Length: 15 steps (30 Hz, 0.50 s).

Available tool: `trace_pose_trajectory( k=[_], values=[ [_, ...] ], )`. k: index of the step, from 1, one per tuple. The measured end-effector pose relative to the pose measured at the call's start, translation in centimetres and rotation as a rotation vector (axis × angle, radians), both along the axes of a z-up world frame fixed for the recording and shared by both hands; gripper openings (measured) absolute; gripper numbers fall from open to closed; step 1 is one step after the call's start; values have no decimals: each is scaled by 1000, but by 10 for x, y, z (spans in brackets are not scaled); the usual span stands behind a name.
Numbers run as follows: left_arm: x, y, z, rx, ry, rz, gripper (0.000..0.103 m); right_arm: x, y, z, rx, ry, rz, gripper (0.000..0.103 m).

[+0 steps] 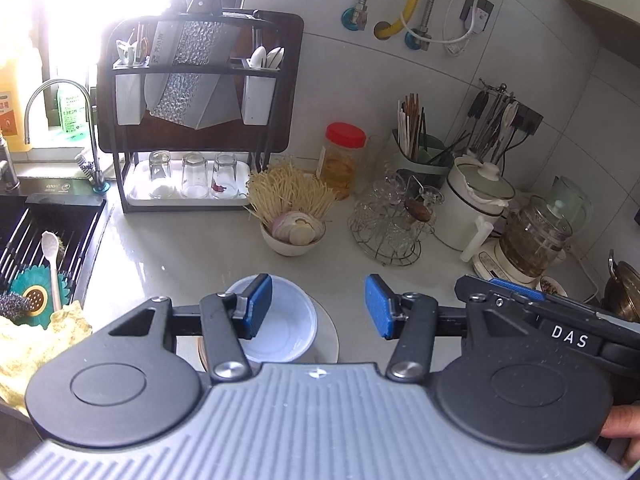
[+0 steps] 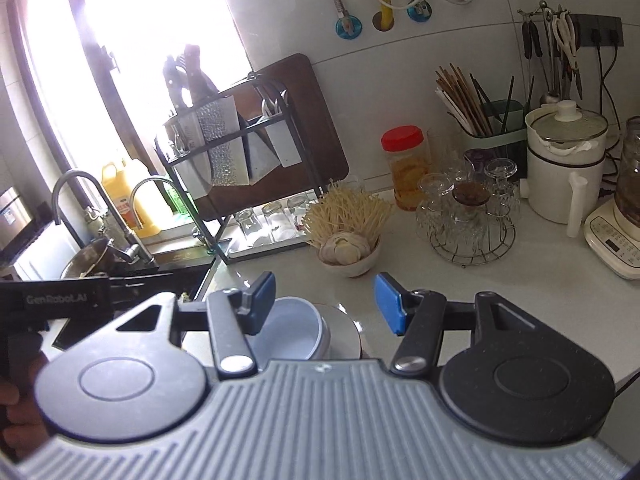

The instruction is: Organize plates and bowls

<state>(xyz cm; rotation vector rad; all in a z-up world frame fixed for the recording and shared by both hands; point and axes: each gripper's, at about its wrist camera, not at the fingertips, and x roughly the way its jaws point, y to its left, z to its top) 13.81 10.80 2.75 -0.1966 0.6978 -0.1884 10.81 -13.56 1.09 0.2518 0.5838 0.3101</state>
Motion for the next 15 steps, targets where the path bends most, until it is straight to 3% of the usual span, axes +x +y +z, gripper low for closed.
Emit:
trace_pose_trajectory(
  k=[15],
  values=[
    [-63,-16,3,29,-29,34,58,-46,-6,4,-23,-53,30,58]
  ],
)
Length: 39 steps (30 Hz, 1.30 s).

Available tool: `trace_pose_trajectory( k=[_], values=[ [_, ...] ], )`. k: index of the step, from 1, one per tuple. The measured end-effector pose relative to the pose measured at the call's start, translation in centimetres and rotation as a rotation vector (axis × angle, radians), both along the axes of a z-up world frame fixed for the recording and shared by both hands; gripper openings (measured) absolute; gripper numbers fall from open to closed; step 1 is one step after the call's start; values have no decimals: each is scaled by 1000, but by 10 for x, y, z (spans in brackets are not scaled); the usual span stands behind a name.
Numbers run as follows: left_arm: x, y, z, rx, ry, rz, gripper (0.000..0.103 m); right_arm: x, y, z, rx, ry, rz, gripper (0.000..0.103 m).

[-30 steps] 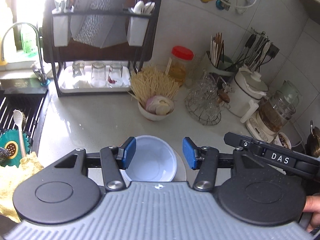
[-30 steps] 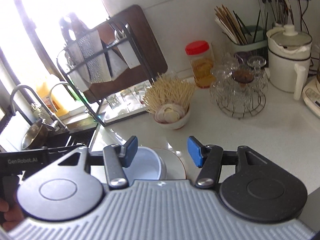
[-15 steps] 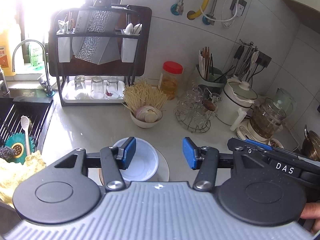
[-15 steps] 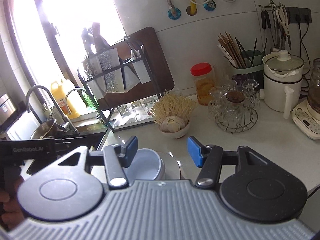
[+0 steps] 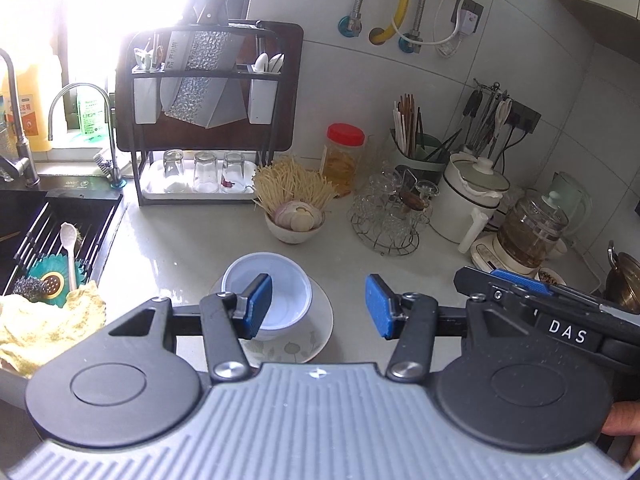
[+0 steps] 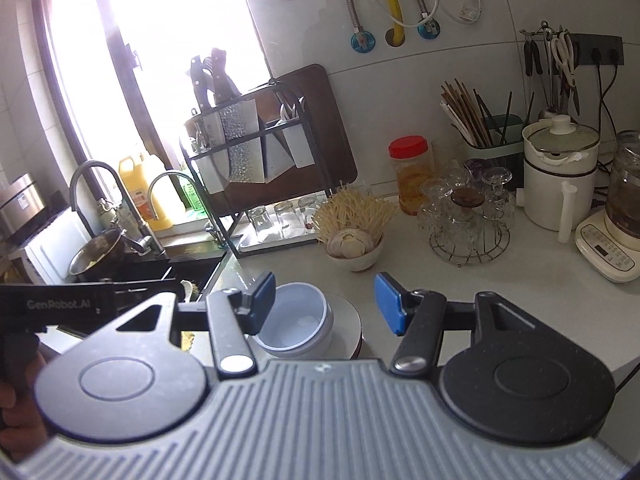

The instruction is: Organize plates and bowls

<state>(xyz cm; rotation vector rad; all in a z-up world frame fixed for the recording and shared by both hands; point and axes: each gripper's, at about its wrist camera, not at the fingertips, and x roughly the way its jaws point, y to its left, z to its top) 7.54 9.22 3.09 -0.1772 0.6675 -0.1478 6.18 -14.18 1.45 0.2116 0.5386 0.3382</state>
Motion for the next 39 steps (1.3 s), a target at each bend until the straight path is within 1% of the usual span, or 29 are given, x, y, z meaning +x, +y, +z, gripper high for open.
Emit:
trace_pose_trajectory(
  k=[8,10,13,17,22,28,32,38,39],
  values=[
    [-36,-6,-6,8,3,21,58,-28,-5,-4,11,-1,13,58],
    [-49,-6,-9,-6,5,31,58,-39,-6,-5,11,-6,22,58],
    [-67,-9,-14,7,14,45,58,-51,-5,-6,10,-7,38,58],
    [-93,-11,-16,1,13,53,58,-66,-5,-6,4,-13,52,58],
    [-111,-10,-18,9,15,73,58,-77,-9,-5,5,-19,45,58],
    [-121,-14,-21,10,25,90,58,-86,-17,-10,5,-4,51,58],
    [-121,-18,-24,18,28,77,58,-90,-23,-13,12,7,38,58],
    [-116,-17,-24,13,28,75,58,-89,-21,-16,-15,19,34,58],
    [-115,-16,-23,18,26,76,59,-89,-20,-15,-20,19,36,60]
  ],
)
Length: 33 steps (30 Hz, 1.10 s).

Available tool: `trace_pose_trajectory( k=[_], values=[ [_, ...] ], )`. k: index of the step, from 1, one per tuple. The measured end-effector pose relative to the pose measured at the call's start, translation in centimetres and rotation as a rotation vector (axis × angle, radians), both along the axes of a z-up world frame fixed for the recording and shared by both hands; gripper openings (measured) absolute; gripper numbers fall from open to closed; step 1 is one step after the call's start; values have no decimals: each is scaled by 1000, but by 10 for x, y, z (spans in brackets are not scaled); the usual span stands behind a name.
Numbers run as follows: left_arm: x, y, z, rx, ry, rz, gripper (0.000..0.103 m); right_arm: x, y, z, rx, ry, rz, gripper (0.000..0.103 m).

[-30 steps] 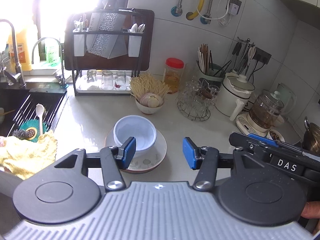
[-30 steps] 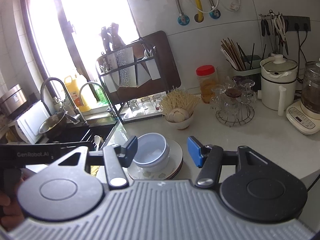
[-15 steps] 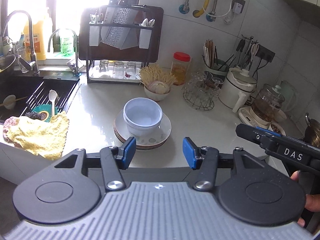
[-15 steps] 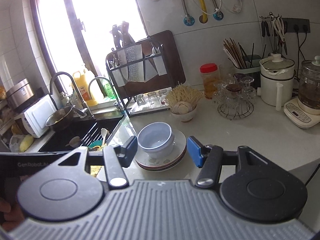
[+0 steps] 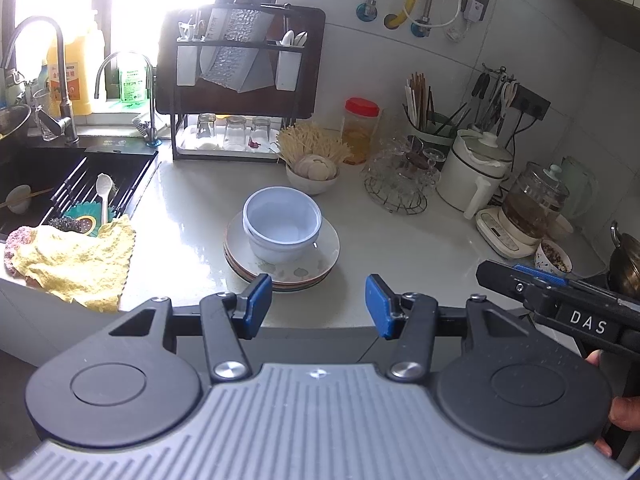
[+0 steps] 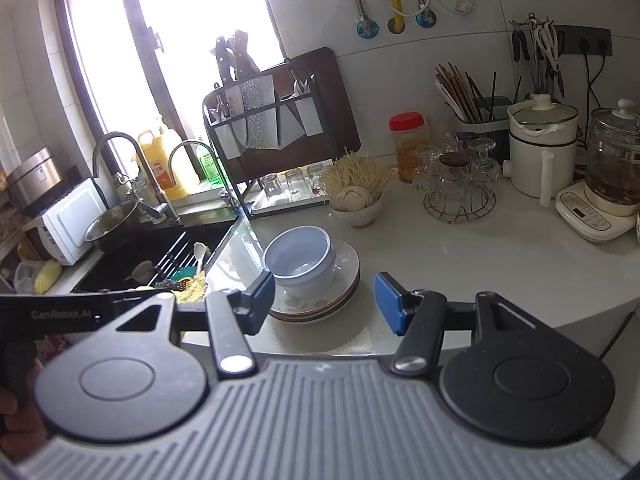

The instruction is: Organize plates and bowls

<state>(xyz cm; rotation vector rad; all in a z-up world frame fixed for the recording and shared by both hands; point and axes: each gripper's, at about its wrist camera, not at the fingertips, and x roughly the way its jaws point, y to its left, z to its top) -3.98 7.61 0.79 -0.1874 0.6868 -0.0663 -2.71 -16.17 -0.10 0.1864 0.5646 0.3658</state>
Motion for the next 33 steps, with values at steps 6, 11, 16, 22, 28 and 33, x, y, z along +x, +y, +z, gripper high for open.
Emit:
trace_pose_trajectory(
  k=[6,11,16,22,28,33],
  values=[
    [-2,9,5,31,-15,24,67,-2,3,0,7,-10,1,68],
    [-5,16,3,36,5,44,79,-3,9,-1,10,-9,9,75],
    [-13,24,2,45,19,72,94,-5,15,1,13,-35,21,103],
    [-19,30,-2,80,30,105,96,-9,24,4,6,-46,27,103],
    [-24,38,-3,76,34,117,98,-11,27,-1,5,-21,15,103],
    [-25,37,-3,77,36,114,98,-18,29,-1,-7,-19,10,103]
  ],
)
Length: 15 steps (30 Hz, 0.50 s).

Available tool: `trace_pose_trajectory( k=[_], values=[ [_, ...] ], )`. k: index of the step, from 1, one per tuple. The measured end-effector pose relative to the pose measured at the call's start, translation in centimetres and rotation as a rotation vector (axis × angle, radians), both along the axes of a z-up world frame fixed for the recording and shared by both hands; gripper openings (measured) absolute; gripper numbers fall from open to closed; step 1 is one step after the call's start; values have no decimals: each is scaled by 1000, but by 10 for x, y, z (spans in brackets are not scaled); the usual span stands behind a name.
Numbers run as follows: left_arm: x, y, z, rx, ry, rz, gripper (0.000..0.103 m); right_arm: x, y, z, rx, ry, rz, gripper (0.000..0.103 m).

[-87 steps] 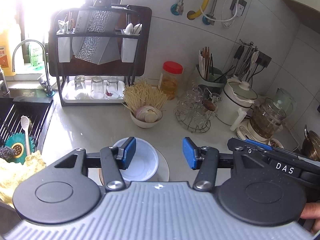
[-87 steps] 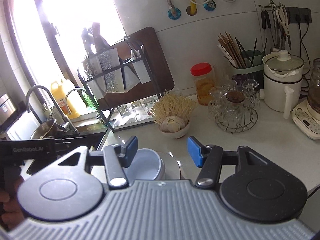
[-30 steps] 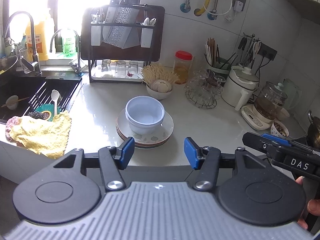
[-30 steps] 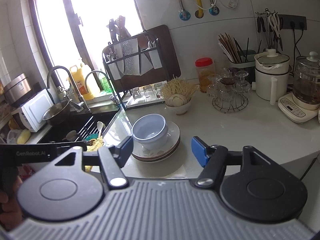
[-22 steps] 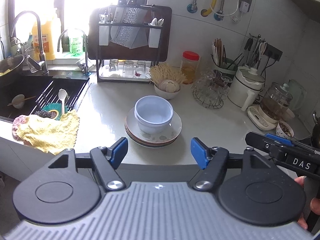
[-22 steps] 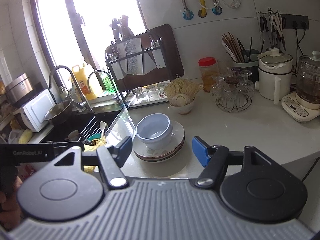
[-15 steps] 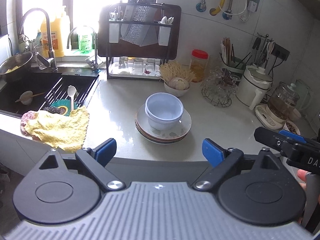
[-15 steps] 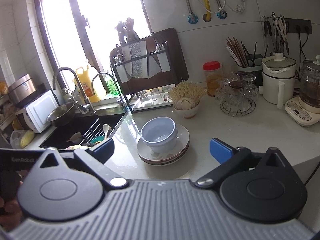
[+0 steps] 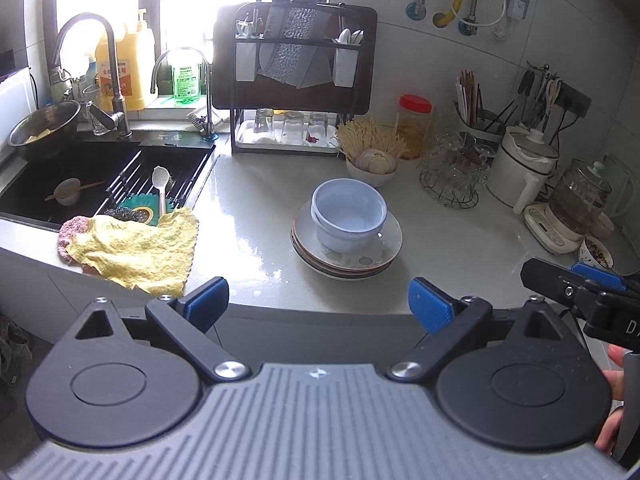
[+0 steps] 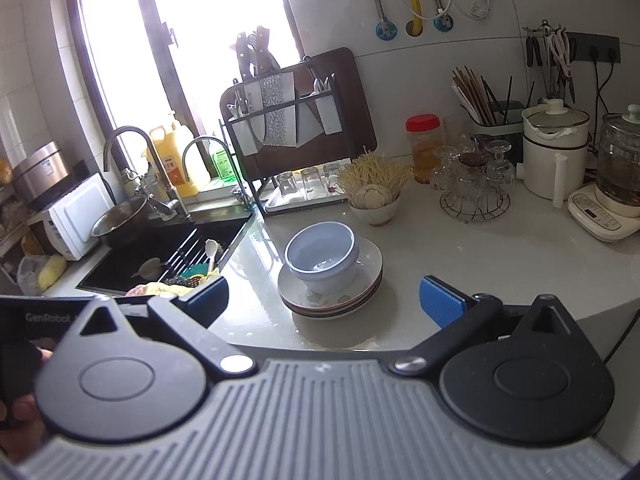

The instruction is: Organize plates and bowls

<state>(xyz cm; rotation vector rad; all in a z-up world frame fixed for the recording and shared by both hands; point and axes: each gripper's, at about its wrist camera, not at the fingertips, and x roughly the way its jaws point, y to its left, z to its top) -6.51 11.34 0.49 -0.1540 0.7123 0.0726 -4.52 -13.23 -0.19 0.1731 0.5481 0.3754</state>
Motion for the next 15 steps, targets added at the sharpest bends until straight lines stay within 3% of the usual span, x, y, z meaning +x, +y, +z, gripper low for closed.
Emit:
trace_pose_trajectory(
  k=[15],
  values=[
    [-14,-13,-2,-1,7,0,98,-10,-5,-1,-5,-13,11,103]
  ],
)
